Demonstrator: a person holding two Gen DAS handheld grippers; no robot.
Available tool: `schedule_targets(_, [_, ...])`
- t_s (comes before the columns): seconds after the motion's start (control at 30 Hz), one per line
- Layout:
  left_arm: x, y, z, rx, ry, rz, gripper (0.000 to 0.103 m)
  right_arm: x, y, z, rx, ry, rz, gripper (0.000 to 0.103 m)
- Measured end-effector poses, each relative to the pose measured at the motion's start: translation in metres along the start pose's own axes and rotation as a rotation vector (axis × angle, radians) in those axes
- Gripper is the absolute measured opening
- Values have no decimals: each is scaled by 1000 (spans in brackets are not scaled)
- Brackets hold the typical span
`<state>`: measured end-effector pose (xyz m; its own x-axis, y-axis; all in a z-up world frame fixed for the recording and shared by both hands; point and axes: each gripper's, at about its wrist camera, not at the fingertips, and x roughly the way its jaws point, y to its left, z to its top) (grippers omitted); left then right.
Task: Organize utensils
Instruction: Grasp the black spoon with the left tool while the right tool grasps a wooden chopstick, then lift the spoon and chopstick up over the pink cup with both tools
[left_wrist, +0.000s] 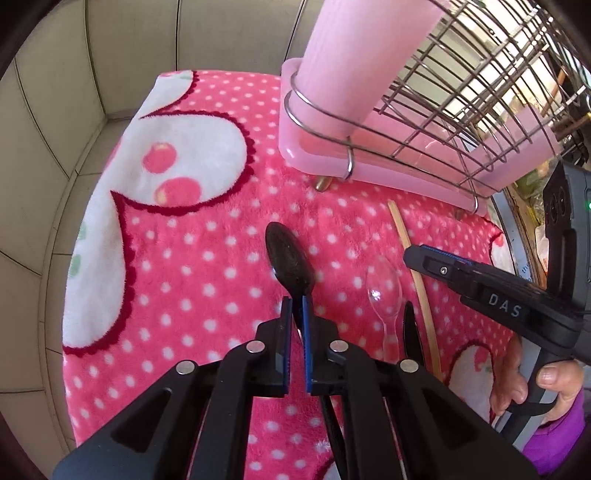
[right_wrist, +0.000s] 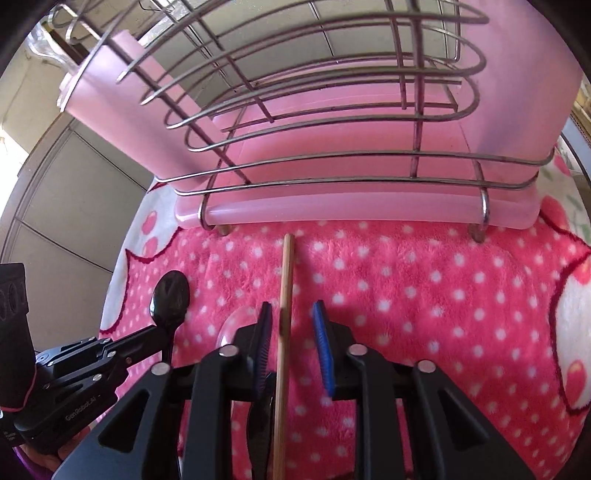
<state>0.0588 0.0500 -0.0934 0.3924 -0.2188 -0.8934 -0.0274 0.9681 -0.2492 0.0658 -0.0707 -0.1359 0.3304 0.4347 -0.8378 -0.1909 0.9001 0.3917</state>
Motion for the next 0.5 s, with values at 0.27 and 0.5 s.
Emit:
schedule_targets(0.27, [3,5,7,-49,22,-44,7,-16,-17,-11,61,-54,12,6])
schedule_targets(0.5, [7,-2,13,-24,30,-35,7,-44,-54,-21,155,-83,-43,8])
